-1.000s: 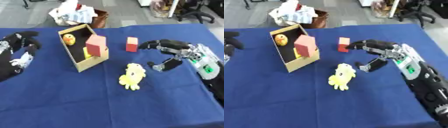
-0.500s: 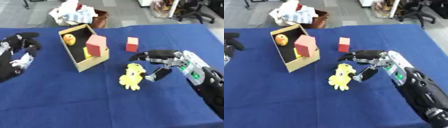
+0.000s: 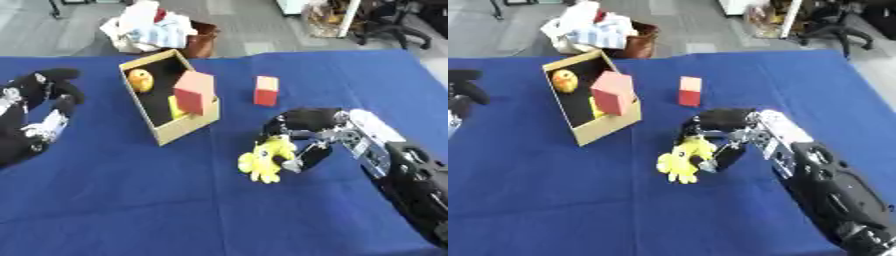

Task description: Pick up objects on the table and place them in the box.

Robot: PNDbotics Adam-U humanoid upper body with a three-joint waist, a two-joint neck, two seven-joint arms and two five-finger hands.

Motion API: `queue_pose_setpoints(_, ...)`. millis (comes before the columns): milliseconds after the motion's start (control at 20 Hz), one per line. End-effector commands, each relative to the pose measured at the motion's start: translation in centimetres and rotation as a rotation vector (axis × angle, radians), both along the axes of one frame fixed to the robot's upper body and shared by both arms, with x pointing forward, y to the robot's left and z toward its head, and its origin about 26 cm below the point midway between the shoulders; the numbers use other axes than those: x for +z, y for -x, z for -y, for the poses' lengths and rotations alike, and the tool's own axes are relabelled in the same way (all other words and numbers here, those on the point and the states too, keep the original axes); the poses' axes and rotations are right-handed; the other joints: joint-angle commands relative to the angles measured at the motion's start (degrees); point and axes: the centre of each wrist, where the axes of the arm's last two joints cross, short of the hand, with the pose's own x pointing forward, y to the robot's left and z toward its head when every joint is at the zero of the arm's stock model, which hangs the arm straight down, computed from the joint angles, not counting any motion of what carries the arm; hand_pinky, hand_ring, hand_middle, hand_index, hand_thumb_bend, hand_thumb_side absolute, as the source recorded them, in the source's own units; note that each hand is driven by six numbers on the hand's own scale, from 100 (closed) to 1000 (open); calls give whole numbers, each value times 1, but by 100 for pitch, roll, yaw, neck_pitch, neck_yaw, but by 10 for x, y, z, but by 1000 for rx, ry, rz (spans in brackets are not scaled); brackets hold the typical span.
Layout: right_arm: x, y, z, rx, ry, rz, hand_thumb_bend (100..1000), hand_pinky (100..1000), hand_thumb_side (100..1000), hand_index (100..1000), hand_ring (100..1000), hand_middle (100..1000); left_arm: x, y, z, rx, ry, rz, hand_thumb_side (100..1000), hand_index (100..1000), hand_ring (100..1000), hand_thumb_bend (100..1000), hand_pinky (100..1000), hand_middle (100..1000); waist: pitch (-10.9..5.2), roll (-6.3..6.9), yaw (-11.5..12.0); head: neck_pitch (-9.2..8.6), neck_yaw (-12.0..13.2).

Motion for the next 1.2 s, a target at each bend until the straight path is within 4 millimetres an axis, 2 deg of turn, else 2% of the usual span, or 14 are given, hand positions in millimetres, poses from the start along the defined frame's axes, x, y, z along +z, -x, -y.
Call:
queue_pose_setpoints(50, 14, -4, 3, 184, 124, 19, 100, 611, 282, 402, 506, 359, 7, 1, 0, -1, -11, 23, 607, 883, 696, 100, 844, 625, -173, -71, 0, -51, -14)
queue_pose_setpoints(200, 31, -6, 6, 189, 5, 81, 100, 539, 261, 316, 432, 280, 6, 1, 0, 0, -6, 22, 610, 884, 696, 100, 844, 624, -175, -69, 0, -58, -8)
queue_pose_setpoints(250, 40, -8, 8, 189, -33, 105, 100, 530, 310, 304, 420, 268, 6, 2, 0, 1, -4, 22, 612, 884, 696, 100, 844, 624, -175, -70, 4, -60, -5)
queue_pose_setpoints(300, 48, -9, 10, 189, -65, 128, 100, 526, 252, 299, 417, 263, 6, 2, -1, 2, -2, 22, 609, 884, 696, 100, 843, 624, -174, -73, 8, -63, -4)
queue_pose_setpoints(650, 122, -22, 27, 157, -231, 276, 100, 516, 230, 296, 408, 256, 8, 3, -1, 8, 20, 32, 605, 883, 693, 100, 840, 620, -163, -132, 106, -98, -12)
queue_pose_setpoints(700, 133, -24, 28, 138, -265, 293, 100, 518, 225, 297, 408, 256, 9, 3, 0, 7, 24, 34, 605, 883, 692, 100, 840, 620, -157, -145, 146, -118, -22)
queue_pose_setpoints(750, 143, -27, 29, 120, -296, 309, 100, 519, 280, 297, 409, 257, 9, 3, 0, 5, 27, 36, 607, 882, 692, 100, 840, 620, -150, -156, 187, -139, -30)
queue_pose_setpoints(800, 152, -30, 28, 102, -328, 324, 100, 521, 215, 297, 410, 256, 10, 3, 2, -1, 29, 39, 603, 882, 692, 100, 840, 619, -144, -171, 249, -158, -52)
queue_pose_setpoints(900, 167, -36, 25, 66, -382, 354, 100, 523, 201, 299, 413, 256, 13, 2, 6, -17, 40, 48, 598, 880, 690, 100, 839, 617, -137, -203, 401, -198, -122)
queue_pose_setpoints(1100, 182, -47, 14, -8, -450, 401, 100, 542, 191, 313, 430, 266, 19, -1, 18, -63, 96, 65, 602, 876, 684, 100, 834, 610, -125, -272, 801, -286, -315)
queue_pose_setpoints(1200, 183, -51, 10, -31, -456, 425, 100, 542, 191, 313, 430, 266, 21, -2, 22, -79, 112, 65, 602, 876, 684, 100, 834, 610, -122, -289, 913, -312, -373)
